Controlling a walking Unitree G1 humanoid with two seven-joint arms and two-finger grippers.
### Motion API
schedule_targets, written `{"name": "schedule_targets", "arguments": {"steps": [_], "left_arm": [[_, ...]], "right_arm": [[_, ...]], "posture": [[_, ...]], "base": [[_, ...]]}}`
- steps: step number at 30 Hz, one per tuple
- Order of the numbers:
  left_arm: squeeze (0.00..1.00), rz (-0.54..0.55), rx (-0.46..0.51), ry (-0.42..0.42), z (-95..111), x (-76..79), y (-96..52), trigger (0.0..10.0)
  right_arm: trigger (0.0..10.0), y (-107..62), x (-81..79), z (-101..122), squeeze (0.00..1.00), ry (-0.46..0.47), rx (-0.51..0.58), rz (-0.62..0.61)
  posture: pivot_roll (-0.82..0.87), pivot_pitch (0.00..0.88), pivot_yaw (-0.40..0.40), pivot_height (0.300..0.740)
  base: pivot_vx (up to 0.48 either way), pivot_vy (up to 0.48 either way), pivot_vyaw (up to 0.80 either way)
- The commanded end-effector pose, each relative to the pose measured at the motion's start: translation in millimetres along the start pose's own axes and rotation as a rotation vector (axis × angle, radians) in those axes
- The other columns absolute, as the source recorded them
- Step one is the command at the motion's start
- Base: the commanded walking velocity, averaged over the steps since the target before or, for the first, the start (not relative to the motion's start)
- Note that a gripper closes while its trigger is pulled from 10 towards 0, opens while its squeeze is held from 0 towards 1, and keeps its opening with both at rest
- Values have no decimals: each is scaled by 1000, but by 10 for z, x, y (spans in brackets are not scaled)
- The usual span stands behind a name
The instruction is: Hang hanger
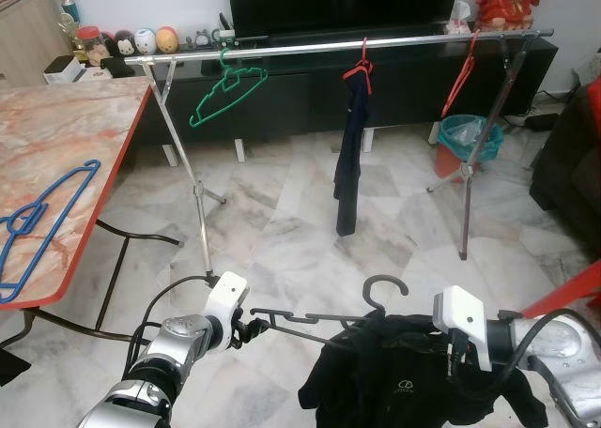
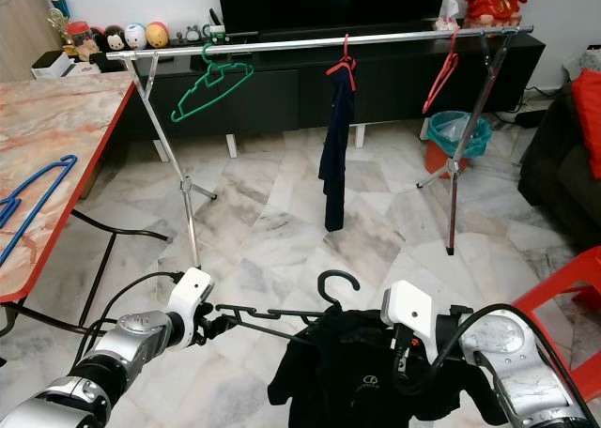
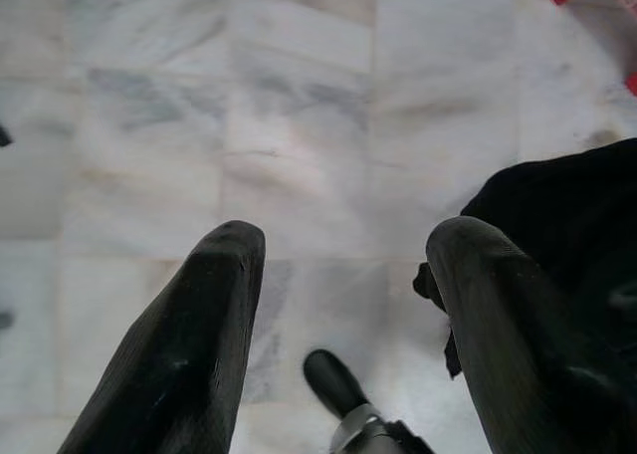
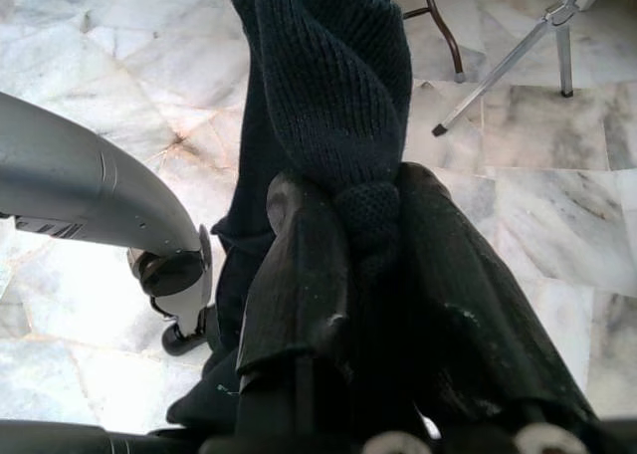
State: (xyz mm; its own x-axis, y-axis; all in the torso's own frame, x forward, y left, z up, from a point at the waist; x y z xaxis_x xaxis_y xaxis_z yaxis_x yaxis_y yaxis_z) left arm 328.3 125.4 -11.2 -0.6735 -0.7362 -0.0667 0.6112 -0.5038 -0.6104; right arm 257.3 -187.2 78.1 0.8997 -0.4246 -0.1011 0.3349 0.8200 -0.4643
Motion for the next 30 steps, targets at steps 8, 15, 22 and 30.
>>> {"name": "schedule_targets", "arguments": {"steps": [8, 15, 22, 30], "left_arm": [[0, -257, 88, -20, 5, 296, -35, 10000], [0, -231, 77, -55, -27, 252, -30, 10000], [0, -83, 100, -81, 12, 76, -24, 10000], [0, -59, 185, -66, 144, -107, -134, 10000]], "right_arm": [[10000, 57, -83, 382, 0, -86, 103, 68], [10000, 123, -224, 583, 0, -128, 156, 133], [10000, 78, -155, 516, 0, -129, 95, 93], [10000, 24, -101, 54, 0, -98, -122, 58]], "posture": [[-49, 0, 43, 740], [-50, 0, 39, 740], [-54, 0, 34, 740], [-48, 0, 29, 740]], "base": [[0, 0, 0], [0, 0, 0], [0, 0, 0], [0, 0, 0]]}}
Point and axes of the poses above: a point about 5 cm out from each wrist's last joint towards the gripper, its own y axis pointing out of the wrist towards the gripper, its own z axis along the axis of the wrist's last joint, x = y × z, the point moved 4 cm from there along y, pointing out of the wrist towards the gripper, and after that the axes turned 13 degrees about y, right-handed, at the moved point
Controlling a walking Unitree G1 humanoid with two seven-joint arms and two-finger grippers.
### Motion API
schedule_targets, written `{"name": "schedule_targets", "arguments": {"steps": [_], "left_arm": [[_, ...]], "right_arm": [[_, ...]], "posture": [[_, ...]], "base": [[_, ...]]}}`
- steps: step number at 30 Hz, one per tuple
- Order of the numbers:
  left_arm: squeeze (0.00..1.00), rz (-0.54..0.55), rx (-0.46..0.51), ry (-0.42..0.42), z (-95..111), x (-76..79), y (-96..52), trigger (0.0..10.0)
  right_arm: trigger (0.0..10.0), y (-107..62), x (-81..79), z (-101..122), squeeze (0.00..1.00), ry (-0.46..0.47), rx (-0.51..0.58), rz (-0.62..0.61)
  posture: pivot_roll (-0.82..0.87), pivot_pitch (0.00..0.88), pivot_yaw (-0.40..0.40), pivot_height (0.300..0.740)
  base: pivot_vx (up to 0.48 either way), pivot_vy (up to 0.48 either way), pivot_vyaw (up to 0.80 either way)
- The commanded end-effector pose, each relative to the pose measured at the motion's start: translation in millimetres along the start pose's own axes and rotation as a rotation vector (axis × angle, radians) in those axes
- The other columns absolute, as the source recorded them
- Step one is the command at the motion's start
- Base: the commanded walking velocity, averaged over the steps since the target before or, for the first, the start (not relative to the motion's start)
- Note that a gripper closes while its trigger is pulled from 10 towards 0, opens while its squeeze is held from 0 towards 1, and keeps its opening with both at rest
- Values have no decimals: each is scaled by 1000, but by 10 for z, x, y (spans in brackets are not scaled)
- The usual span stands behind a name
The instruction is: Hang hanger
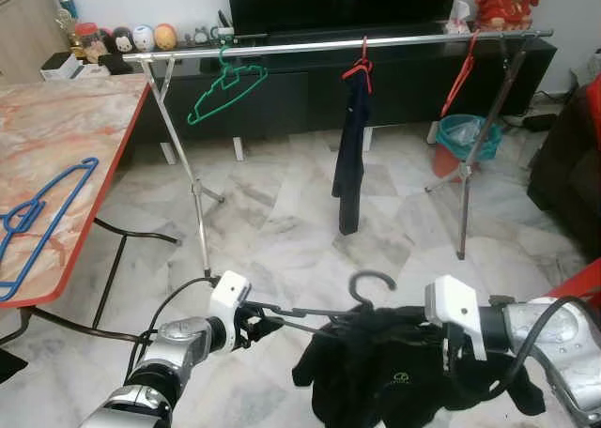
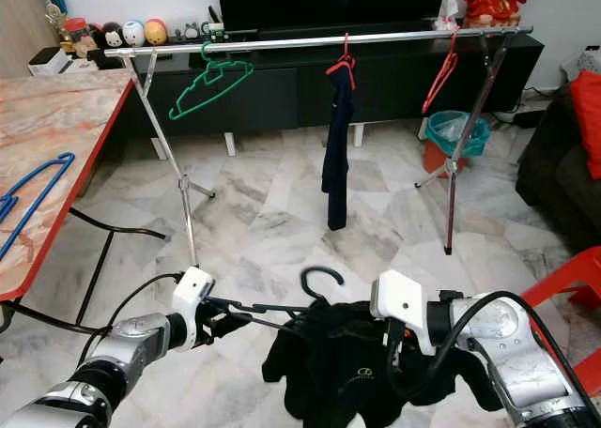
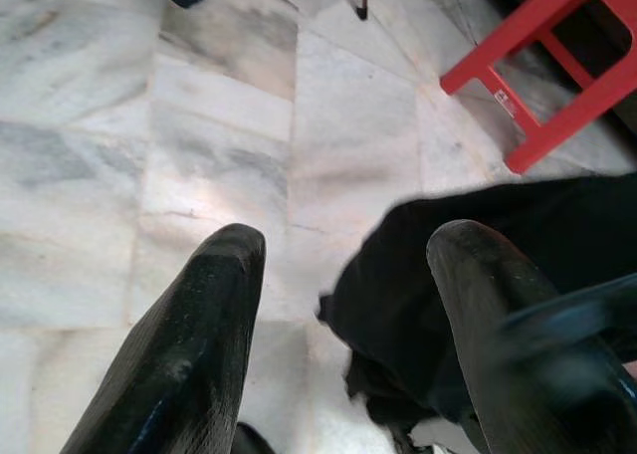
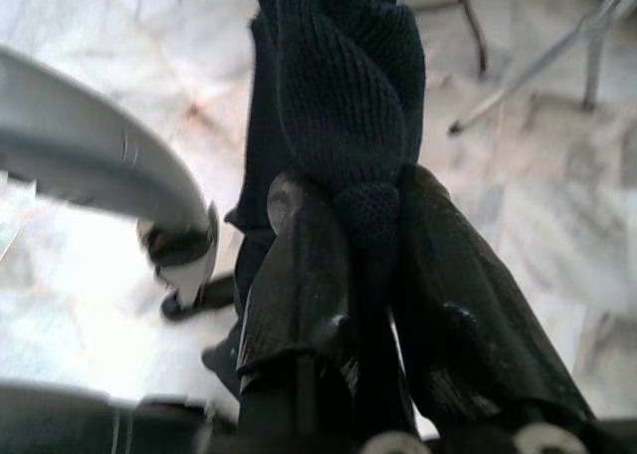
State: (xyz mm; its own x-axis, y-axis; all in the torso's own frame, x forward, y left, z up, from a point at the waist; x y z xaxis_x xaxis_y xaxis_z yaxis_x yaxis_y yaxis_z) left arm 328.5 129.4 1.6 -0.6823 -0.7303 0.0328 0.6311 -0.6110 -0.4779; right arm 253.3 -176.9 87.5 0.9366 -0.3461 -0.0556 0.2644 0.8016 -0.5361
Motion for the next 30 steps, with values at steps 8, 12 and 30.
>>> {"name": "schedule_targets", "arguments": {"steps": [8, 12, 30], "left_arm": [[0, -90, 50, 39, 120, -23, -78, 10000], [0, -153, 62, 49, 135, 51, -79, 10000], [0, -196, 28, 94, 60, 104, -112, 10000]], "right_arm": [[10000, -10, 44, -307, 0, 5, -137, -40], [10000, 0, 76, -349, 0, 9, -148, -60], [10000, -92, 538, -81, 0, 35, 45, -345]], "posture": [[-44, 0, 28, 740], [-44, 0, 28, 740], [-45, 0, 27, 740]], "base": [[0, 0, 0], [0, 0, 0], [0, 0, 0]]}}
Point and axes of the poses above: a point about 5 cm out from each wrist's last joint towards the gripper, its own y axis pointing out of the wrist towards the gripper, its own z axis along the axis of the wrist's last joint, x = y × z, the point moved 4 cm from there along y, pointing out of the wrist towards the gripper, and after that the axes turned 13 degrees about y, right-handed, at the moved point
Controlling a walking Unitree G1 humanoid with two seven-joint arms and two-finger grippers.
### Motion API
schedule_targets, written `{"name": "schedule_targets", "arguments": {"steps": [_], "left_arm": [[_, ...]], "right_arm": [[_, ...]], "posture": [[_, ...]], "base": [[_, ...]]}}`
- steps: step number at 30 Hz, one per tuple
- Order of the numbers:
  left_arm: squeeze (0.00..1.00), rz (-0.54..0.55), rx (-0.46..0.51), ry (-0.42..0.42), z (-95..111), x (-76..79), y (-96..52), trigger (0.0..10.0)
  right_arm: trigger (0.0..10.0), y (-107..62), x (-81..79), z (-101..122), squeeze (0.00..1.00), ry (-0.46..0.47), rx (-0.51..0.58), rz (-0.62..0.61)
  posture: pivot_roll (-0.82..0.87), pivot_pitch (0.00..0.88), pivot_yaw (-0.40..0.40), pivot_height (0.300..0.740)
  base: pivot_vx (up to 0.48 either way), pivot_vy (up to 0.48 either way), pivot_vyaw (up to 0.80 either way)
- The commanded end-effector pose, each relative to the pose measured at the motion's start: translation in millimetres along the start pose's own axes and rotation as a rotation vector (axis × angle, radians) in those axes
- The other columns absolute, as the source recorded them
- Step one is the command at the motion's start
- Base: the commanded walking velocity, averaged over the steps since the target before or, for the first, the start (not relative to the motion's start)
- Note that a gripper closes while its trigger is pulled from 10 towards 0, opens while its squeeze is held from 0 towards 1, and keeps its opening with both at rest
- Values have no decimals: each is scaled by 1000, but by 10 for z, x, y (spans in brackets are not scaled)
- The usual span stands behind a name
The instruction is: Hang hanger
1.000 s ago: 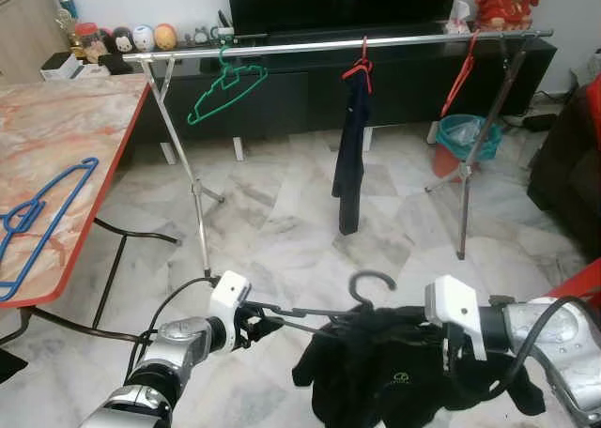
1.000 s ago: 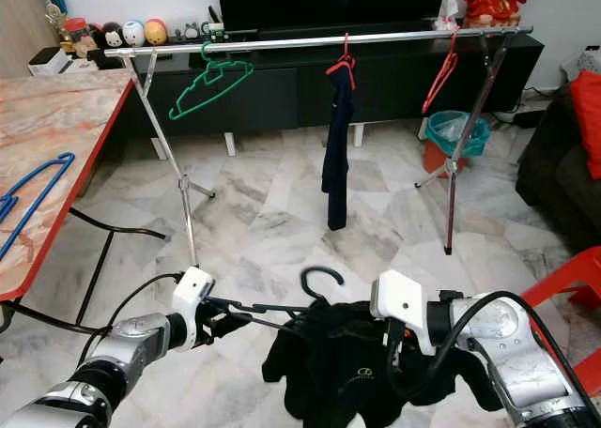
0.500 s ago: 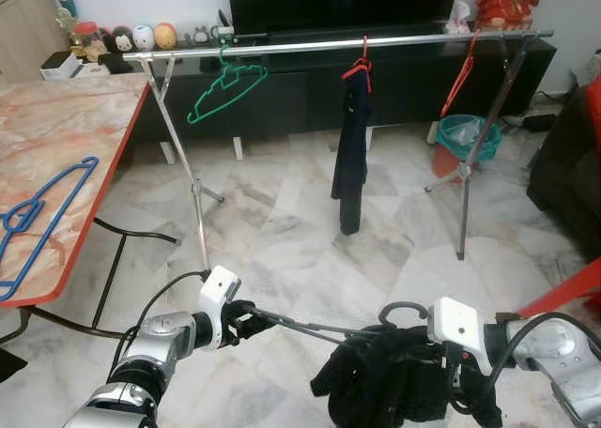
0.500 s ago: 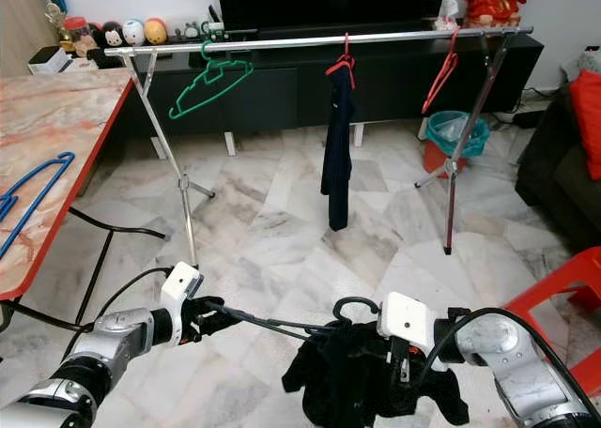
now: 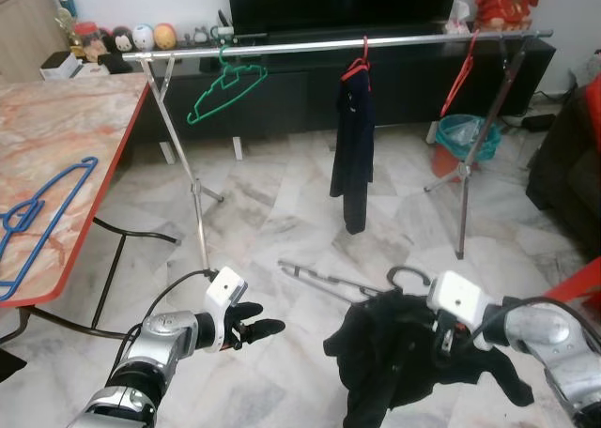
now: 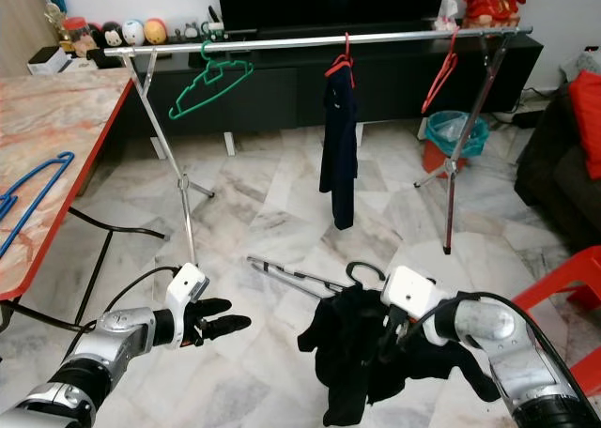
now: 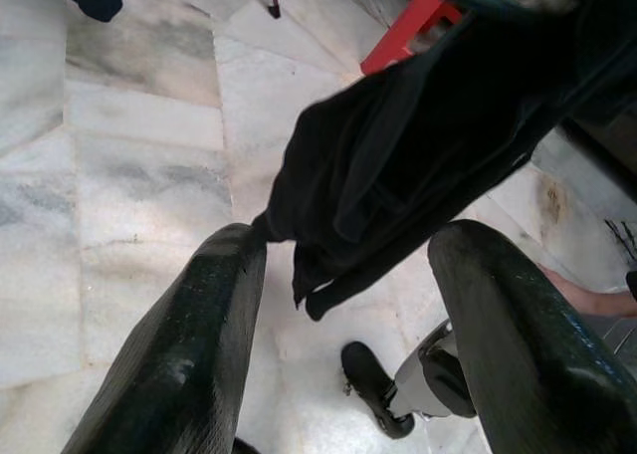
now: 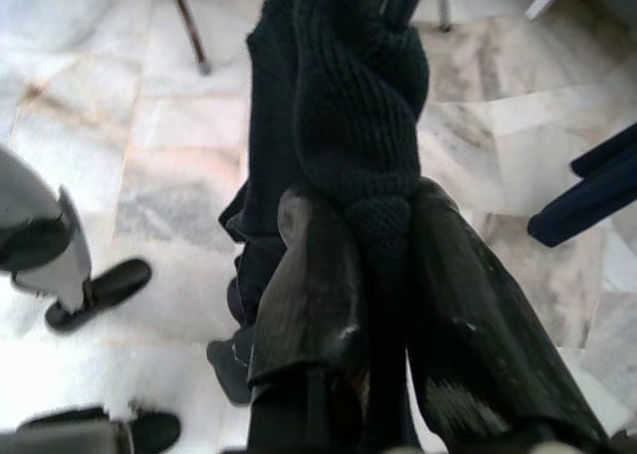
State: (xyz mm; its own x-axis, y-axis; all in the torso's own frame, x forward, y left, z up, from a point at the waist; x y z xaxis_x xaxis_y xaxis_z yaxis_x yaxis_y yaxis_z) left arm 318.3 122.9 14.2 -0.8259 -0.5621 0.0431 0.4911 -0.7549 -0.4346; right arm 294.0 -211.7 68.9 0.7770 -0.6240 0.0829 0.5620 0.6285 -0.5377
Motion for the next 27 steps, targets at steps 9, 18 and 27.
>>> {"name": "schedule_targets", "arguments": {"steps": [9, 18, 27], "left_arm": [[0, 104, -161, -1, -308, -59, -62, 10000], [0, 199, -114, -172, -397, -54, -37, 10000], [0, 148, -73, -288, -441, 72, 19, 10000]], "right_arm": [[10000, -82, -55, 392, 0, 0, 185, 84], [10000, -208, -211, 387, 0, 25, 209, 195], [10000, -290, -377, 563, 0, 65, 296, 300]], "posture": [[-49, 0, 27, 740], [-57, 0, 27, 740], [-63, 0, 28, 740]], "base": [[0, 0, 0], [0, 0, 0], [0, 0, 0]]}}
Point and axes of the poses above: a point about 5 cm out from each wrist's last joint towards the gripper, its own y axis pointing out of the wrist towards the gripper, its own z axis along the axis of the wrist's last joint, x = y × z, the point moved 4 cm from there along y, pointing out of the wrist towards the gripper, and after that the axes turned 13 degrees about y, right-handed, at the moved point
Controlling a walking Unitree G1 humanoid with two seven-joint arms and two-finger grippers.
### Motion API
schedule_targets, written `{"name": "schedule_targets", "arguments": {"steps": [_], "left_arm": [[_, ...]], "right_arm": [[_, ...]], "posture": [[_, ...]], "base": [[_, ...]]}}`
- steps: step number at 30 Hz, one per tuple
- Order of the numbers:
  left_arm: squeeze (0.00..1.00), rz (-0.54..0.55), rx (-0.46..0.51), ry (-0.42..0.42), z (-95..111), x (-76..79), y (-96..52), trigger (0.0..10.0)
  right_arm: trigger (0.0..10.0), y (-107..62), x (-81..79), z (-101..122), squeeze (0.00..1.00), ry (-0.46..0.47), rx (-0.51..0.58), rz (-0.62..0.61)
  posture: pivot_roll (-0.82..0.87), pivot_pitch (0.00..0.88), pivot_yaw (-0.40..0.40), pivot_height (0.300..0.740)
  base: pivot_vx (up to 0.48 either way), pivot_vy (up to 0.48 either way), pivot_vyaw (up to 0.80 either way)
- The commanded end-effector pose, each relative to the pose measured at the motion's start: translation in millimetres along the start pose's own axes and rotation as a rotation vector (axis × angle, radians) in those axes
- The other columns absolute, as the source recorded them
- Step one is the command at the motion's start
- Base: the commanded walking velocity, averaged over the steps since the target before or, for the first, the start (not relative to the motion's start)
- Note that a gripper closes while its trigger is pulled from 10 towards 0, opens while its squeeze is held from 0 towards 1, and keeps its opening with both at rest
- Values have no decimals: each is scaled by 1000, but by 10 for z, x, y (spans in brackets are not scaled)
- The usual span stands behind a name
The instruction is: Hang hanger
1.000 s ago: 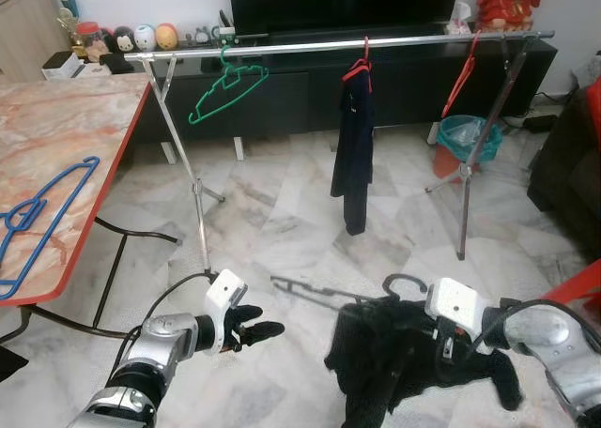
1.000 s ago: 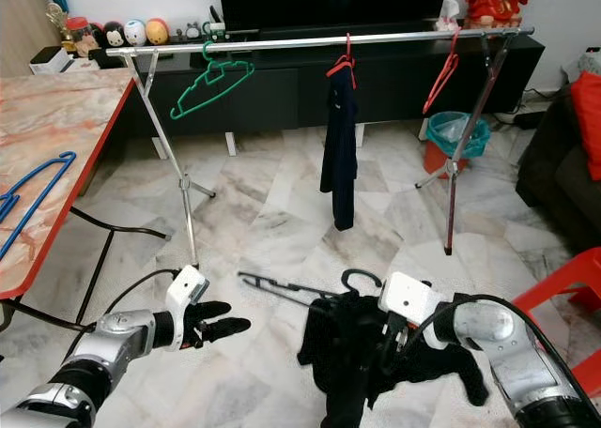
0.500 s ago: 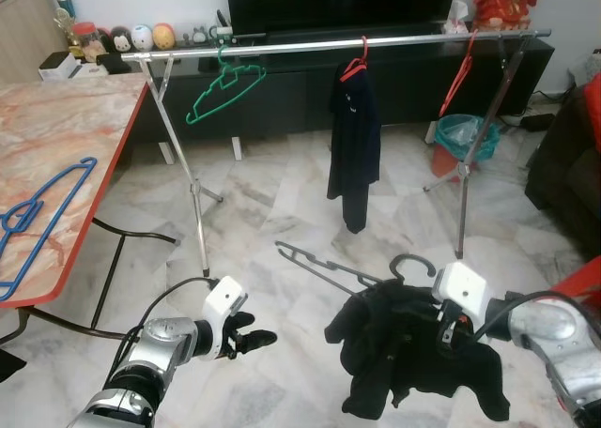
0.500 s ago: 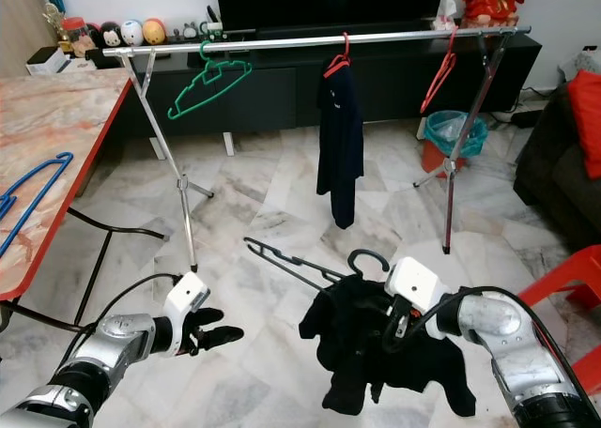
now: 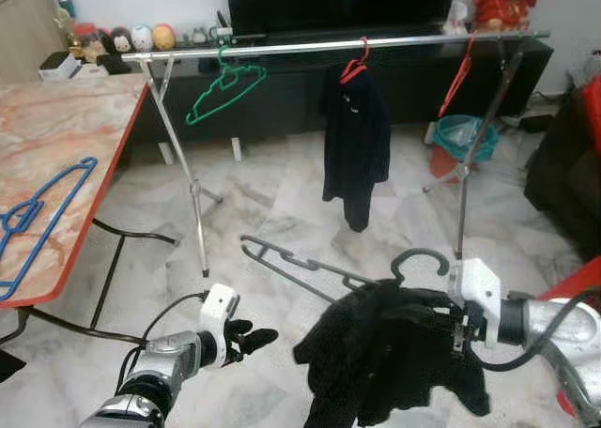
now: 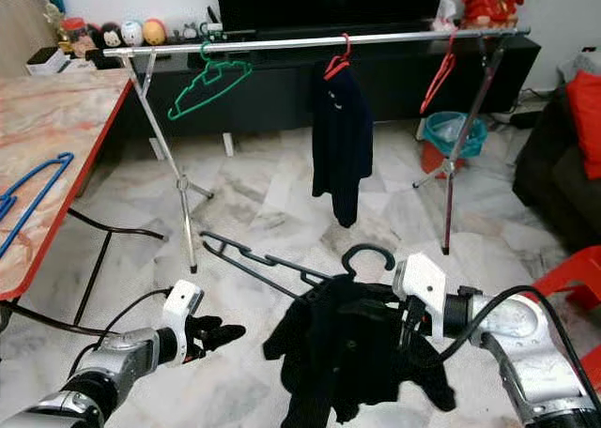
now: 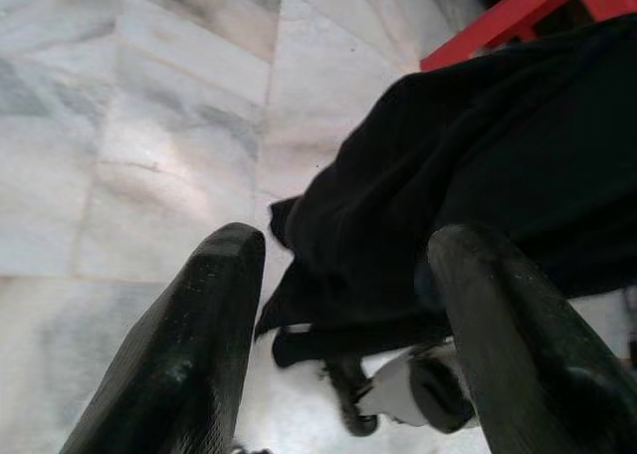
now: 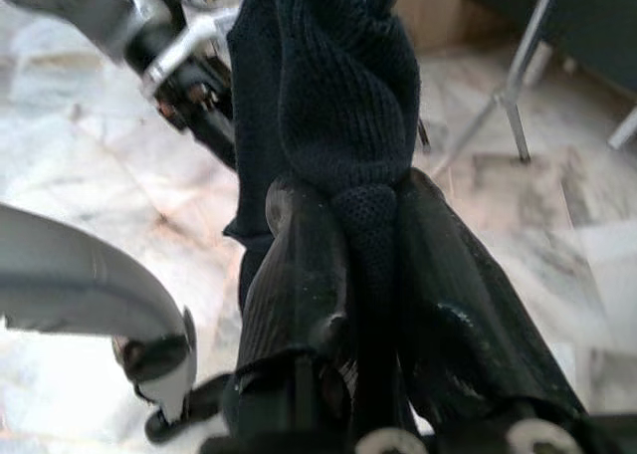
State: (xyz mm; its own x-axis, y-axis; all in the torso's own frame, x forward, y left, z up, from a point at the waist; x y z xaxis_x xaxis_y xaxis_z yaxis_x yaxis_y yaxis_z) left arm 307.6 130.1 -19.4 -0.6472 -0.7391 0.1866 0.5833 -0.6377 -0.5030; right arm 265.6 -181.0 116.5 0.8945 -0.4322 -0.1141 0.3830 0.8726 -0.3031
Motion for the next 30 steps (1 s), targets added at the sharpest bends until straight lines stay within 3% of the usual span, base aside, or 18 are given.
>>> {"name": "schedule_targets", "arguments": {"steps": [1, 11, 16, 21, 30], "left_arm": [[0, -13, -22, -49, -116, 39, -11, 10000], [0, -117, 22, -90, -90, 155, -4, 10000], [0, -176, 60, -43, 4, 235, 34, 10000], [0, -106, 78, 85, 90, 193, 78, 10000], [0, -50, 156, 85, 249, 176, 134, 10000]], "right_arm": [[10000, -37, -27, 102, 0, -24, 32, 10], [10000, -17, -57, 115, 0, -4, 42, 15], [10000, 37, -95, 129, 0, 2, 57, 37], [10000, 58, -137, 162, 0, 5, 69, 62], [10000, 72, -187, 204, 0, 10, 76, 91]], "posture": [[-65, 0, 30, 740], [-64, 0, 29, 740], [-64, 0, 29, 740], [-60, 0, 24, 740], [-64, 0, 17, 740]], "base": [[0, 0, 0], [0, 0, 0], [0, 0, 0], [0, 0, 0], [0, 0, 0]]}}
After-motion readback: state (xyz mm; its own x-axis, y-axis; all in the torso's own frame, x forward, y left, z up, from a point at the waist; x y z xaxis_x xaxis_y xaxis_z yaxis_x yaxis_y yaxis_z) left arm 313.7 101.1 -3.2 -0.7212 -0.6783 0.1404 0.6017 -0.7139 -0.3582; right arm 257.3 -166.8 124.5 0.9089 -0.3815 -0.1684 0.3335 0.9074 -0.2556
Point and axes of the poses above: a point about 5 cm out from each wrist's last joint towards the gripper, its own y axis pointing out of the wrist towards the gripper, its own z axis along the axis of the wrist's last joint, x = y × z, the point moved 4 cm from there along y, pointing out of the wrist towards the gripper, and after that the axes turned 13 degrees about y, right-handed, at the moved point
